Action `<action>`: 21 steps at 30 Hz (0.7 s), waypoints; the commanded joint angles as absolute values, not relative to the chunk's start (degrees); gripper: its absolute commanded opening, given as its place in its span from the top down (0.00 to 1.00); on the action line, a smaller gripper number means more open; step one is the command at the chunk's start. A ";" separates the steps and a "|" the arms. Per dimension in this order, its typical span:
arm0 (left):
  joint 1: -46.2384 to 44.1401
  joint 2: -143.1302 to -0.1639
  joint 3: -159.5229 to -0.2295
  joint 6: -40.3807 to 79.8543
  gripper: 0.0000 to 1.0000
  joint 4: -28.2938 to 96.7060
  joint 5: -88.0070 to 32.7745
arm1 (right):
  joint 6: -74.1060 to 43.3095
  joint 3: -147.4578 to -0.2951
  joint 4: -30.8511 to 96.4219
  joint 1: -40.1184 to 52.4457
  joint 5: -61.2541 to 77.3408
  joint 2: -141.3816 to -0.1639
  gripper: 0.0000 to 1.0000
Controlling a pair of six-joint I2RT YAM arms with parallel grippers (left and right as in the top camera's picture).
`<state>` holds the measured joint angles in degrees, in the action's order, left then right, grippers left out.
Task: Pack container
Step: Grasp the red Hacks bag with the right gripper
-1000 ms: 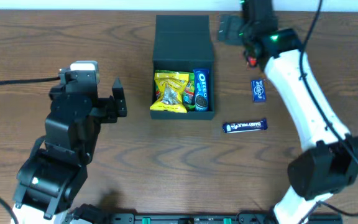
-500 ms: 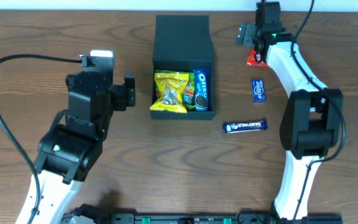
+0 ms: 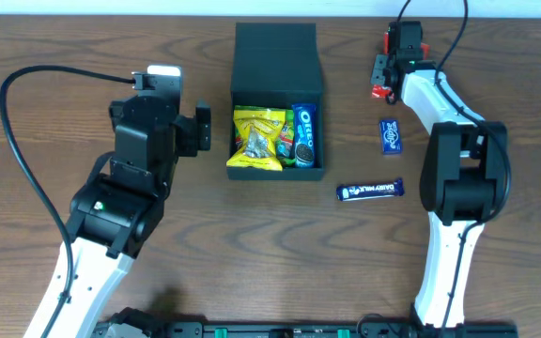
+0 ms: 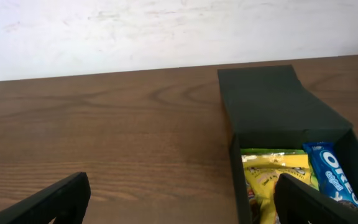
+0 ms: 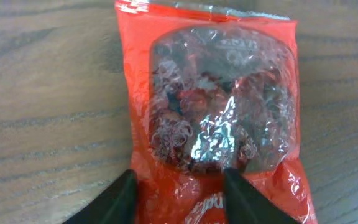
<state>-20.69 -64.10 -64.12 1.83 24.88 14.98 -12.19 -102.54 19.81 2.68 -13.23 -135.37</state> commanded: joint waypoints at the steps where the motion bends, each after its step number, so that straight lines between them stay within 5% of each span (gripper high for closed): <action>1: -20.49 -64.40 -65.10 1.19 0.05 24.27 15.00 | -12.16 -102.41 20.25 1.91 -13.50 -135.94 0.73; 4: -20.49 -64.40 -65.10 1.21 0.05 24.29 15.00 | -12.16 -102.41 20.93 1.78 -13.50 -135.92 0.99; 21: -20.49 -64.40 -65.10 1.19 0.05 23.53 15.00 | -12.64 -102.54 20.88 3.55 -13.04 -123.46 0.99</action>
